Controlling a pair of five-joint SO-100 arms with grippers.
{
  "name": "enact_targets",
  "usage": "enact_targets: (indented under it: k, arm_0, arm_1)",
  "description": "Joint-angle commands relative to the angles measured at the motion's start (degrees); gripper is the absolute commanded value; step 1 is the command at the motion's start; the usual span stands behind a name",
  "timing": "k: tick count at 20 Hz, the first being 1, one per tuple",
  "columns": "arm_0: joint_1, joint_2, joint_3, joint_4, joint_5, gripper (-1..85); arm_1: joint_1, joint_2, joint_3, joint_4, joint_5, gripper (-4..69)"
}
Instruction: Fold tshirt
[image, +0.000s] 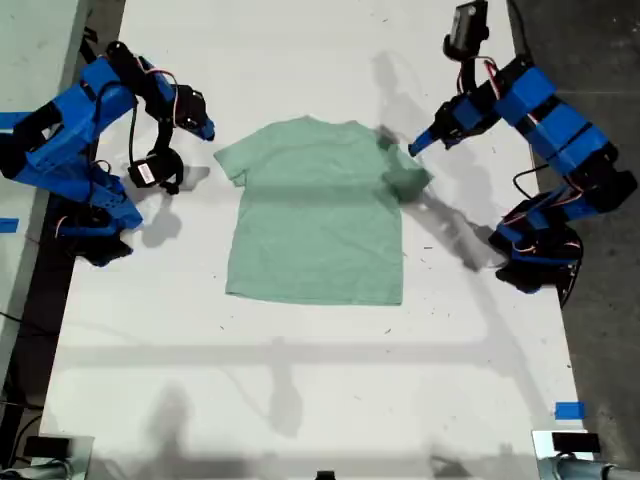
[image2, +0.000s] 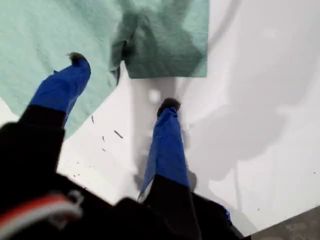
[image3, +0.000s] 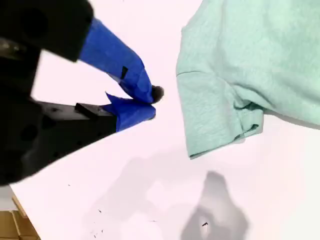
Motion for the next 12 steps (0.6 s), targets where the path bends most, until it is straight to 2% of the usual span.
enact_targets:
  k: [1, 3, 6, 11, 12]
  arm_0:
    - [1.5, 0.2, -1.5, -1.3, -0.4, 1.0]
    - [1.7, 0.2, -1.1, -1.8, -0.5, 1.0]
    - [1.8, 0.1, 0.3, -3.0, -0.6, 1.0]
    - [1.9, 0.3, 2.6, -4.5, -0.6, 1.0]
    - [1.9, 0.3, 3.1, -4.8, -0.6, 1.0]
  arm_1:
    - [2.4, -1.2, 7.1, -11.3, -2.7, 32.6]
    - [3.4, -6.0, 11.7, -17.7, -3.8, 32.7]
    - [3.3, -17.8, 11.3, -22.7, -3.8, 32.8]
    - [3.7, -26.9, 5.4, -22.1, -4.8, 28.0]
    - [4.0, -27.8, 4.4, -21.4, -5.4, 22.3]
